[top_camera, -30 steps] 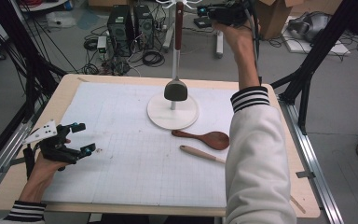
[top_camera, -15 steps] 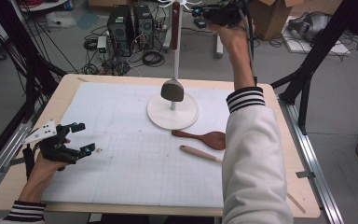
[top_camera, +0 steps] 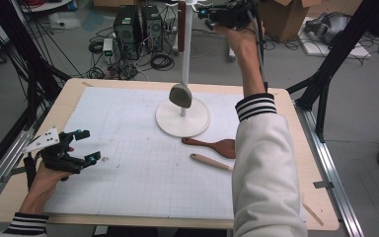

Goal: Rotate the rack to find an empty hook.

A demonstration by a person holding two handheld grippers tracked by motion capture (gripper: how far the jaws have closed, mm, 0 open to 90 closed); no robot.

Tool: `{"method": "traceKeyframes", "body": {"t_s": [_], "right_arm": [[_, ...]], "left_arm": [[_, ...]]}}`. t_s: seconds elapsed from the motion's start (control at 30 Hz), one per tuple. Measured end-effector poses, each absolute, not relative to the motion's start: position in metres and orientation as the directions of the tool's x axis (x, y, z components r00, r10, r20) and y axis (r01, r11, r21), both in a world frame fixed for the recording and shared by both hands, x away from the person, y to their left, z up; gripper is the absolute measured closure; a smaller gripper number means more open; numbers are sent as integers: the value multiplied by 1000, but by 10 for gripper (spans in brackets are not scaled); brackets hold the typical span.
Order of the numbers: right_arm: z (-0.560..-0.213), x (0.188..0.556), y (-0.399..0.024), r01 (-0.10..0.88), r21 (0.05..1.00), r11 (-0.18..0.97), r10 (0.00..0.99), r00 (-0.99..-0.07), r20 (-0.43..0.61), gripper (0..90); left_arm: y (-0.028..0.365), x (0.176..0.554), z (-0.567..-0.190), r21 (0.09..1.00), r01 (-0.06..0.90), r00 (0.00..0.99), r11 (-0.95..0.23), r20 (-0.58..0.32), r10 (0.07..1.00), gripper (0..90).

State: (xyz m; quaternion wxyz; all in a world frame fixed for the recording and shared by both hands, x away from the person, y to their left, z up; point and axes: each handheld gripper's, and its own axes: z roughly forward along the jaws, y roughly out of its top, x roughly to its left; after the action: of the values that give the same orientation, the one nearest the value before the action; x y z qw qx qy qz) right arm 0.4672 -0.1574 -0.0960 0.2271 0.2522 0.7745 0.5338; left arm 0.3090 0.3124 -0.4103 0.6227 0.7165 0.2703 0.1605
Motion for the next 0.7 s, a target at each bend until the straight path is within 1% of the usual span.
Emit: {"method": "traceKeyframes", "body": {"t_s": [0.7], "right_arm": [[-97,466,-144,143,940,310,611,-787,-81,900]], "left_arm": [[313,310,-411,978,193,800,-80,-110,590,17]]}}
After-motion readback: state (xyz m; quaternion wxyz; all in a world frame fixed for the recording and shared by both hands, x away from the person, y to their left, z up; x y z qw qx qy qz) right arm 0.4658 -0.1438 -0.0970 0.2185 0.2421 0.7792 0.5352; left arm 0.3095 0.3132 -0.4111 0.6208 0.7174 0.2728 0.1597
